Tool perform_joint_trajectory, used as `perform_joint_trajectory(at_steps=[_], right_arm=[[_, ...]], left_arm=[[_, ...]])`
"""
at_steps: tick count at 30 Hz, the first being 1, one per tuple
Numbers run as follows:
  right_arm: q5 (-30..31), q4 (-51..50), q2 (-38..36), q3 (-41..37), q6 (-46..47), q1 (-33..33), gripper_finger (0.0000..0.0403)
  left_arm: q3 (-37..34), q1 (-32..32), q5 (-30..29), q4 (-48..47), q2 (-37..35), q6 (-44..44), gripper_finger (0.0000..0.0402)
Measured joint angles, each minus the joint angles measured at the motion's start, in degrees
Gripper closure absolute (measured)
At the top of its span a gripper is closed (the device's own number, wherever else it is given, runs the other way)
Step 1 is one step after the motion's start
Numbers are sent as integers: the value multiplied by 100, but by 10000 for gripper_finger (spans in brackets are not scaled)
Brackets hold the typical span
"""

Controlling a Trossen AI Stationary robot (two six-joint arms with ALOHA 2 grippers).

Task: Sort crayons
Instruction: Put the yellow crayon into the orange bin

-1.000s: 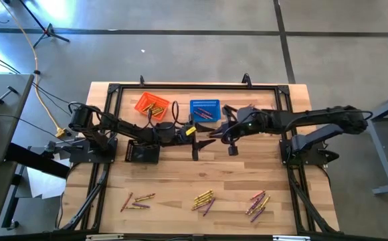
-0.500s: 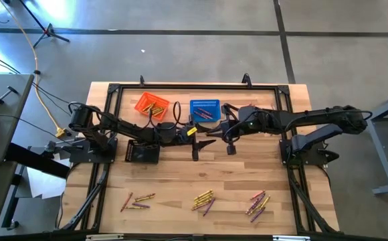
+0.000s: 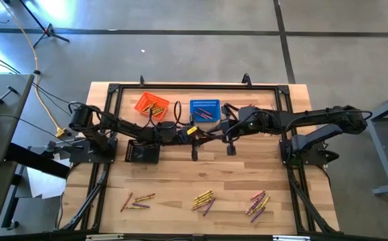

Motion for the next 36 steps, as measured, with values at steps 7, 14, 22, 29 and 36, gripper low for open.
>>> perform_joint_trajectory(at_steps=[7, 14, 22, 29, 36], right_arm=[[584, -596, -248, 0, 1, 0, 275], [803, -1852, -876, 0, 863, 0, 270], [730, -3147, -1036, 0, 2007, 0, 274], [725, -3434, -991, 0, 2255, 0, 275], [725, -3482, -988, 0, 2221, 0, 275]], left_arm=[[9, 82, -470, -859, -279, -128, 395], [9, 593, -1112, -4241, -1421, -547, 395], [-301, 1945, -2095, -7308, -2216, -2043, 391], [-703, 3146, -1666, -7507, -2266, -2560, 370], [-748, 3490, -1475, -7479, -2253, -2268, 334]])
